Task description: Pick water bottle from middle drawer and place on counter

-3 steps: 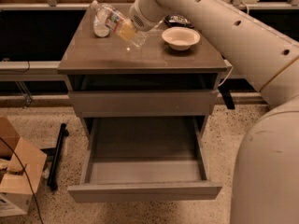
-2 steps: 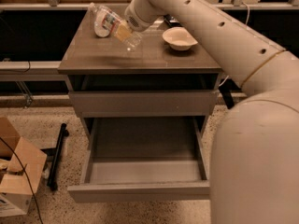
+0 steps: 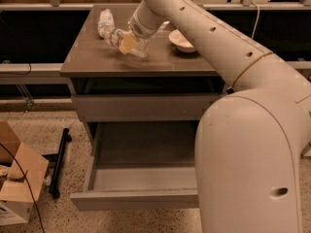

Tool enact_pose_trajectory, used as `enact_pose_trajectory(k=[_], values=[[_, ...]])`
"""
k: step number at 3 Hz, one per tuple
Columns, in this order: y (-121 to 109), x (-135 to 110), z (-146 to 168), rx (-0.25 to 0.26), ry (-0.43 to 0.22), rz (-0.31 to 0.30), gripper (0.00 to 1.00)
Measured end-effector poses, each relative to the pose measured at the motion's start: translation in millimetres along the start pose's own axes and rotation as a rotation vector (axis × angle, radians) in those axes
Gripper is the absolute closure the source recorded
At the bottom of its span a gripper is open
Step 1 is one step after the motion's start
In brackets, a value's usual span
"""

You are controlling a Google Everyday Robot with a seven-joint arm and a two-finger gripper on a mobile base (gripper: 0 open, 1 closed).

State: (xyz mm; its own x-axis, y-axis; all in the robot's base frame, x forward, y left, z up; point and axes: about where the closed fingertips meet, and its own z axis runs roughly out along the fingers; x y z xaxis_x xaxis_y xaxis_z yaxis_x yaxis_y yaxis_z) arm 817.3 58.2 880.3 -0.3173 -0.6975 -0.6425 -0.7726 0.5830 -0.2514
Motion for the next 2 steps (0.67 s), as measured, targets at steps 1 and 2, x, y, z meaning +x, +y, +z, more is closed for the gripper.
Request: enact_pose_trajectory(k=[1,2], values=[[-0.9,5.2,3.0,0.009,0.019,0.01,0.0],[-0.9,5.2,3.0,0.009,0.019,0.01,0.0]])
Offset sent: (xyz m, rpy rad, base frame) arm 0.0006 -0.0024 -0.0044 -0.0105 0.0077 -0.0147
